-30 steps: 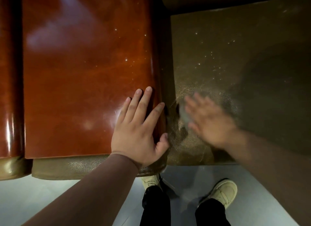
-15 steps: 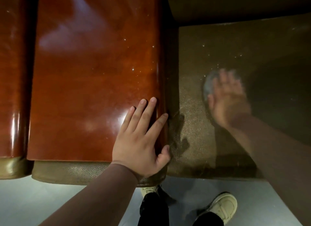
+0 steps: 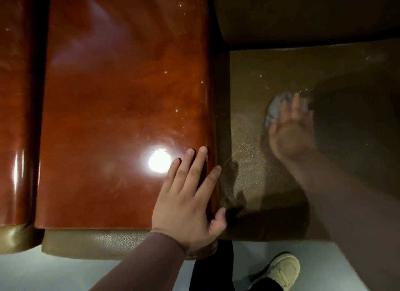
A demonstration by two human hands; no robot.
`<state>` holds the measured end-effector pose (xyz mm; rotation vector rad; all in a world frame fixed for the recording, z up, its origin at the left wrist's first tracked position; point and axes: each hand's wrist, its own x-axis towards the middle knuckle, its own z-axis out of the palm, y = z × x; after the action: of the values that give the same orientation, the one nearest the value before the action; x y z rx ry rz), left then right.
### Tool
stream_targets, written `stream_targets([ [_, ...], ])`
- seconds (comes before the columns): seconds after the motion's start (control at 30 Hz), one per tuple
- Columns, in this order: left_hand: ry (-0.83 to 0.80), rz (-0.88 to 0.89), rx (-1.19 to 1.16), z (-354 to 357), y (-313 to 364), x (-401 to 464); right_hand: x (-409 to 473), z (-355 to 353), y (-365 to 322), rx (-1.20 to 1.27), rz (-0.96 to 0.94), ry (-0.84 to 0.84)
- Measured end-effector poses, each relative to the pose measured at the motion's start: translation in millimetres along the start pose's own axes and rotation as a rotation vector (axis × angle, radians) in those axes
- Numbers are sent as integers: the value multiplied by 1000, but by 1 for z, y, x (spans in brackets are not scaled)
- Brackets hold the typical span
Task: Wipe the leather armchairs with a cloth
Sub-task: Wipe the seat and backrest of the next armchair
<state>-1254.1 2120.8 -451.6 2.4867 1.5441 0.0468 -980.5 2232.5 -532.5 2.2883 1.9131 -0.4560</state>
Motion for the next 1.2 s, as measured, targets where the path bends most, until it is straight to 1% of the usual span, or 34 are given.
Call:
stream_targets([
  [0.03,-4,-5,-5,1,0,0,-5,6,-19,30,22,-2],
  [0.07,-7,-8,-12,1,0,-1,-18,21,-33,-5,-69,-24],
  [0.13,-22,-15,-14,0,-1,1,-53,42,-51,-83,-420,-168],
  [0.17,-40,-20,-12,0,-1,4,-70,47,-52,-86,-551,-247],
  [0.2,-58,-30,-15,0,-2,8,-80,49,-45,-91,-644,-275],
  [0.27,-91,-59,-48,-2,-1,11,-79,39,-28,-109,-706,-299],
  [0.3,-115,-76,-66,-6,0,10,-74,33,-17,-167,-683,-310],
  [0.33,-130,-91,-88,-11,2,10,-64,26,-7,-226,-608,-311],
  [0.37,-125,-106,-126,-16,2,11,-50,17,1,-245,-480,-303],
  [0.4,-101,-116,-172,-25,-2,17,-34,4,7,-222,-314,-311],
  [0.47,-3,-133,-197,-43,-19,44,-3,-6,7,-91,70,-307],
  [0.5,60,-148,-167,-50,-30,64,5,-7,4,4,174,-271],
  [0.53,107,-182,-129,-57,-42,86,5,-8,-12,66,135,-274],
  [0.57,123,-231,-101,-62,-55,108,0,-2,-32,154,-62,-313],
  [0.6,122,-286,-86,-65,-65,126,-10,9,-48,207,-283,-309],
  [0.63,118,-332,-80,-63,-73,143,-23,12,-65,140,-445,-325],
  [0.67,113,-361,-75,-60,-78,153,-35,12,-76,40,-507,-336],
  [0.7,110,-371,-66,-57,-80,158,-37,13,-73,9,-519,-289],
  [0.77,117,-358,-43,-48,-84,160,-23,9,-46,-69,-614,-202],
  [0.8,130,-340,-44,-42,-86,162,-10,11,-28,-71,-624,-155],
  [0.83,139,-330,-41,-40,-87,162,2,9,-13,-91,-577,-98],
  [0.87,149,-329,-37,-38,-87,160,15,6,-5,-92,-452,-78],
  [0.9,156,-333,-35,-34,-88,159,28,7,-9,-37,-250,-103],
  [0.93,156,-335,-36,-32,-88,159,36,11,-25,1,-36,-80],
  [0.97,146,-331,-38,-32,-88,160,37,11,-48,-4,111,-47],
  [1.0,135,-326,-39,-32,-87,159,34,20,-69,-29,105,-34],
  [1.03,128,-328,-41,-32,-87,158,29,30,-84,-40,-21,-47],
  [1.1,141,-324,-49,-35,-88,162,23,41,-87,-22,-457,-142],
  [1.13,148,-319,-49,-36,-88,164,29,38,-77,-18,-609,-135],
  [1.17,154,-317,-46,-36,-88,165,42,31,-63,-29,-663,-89],
  [1.2,164,-320,-43,-36,-89,165,56,20,-47,-23,-591,-73],
])
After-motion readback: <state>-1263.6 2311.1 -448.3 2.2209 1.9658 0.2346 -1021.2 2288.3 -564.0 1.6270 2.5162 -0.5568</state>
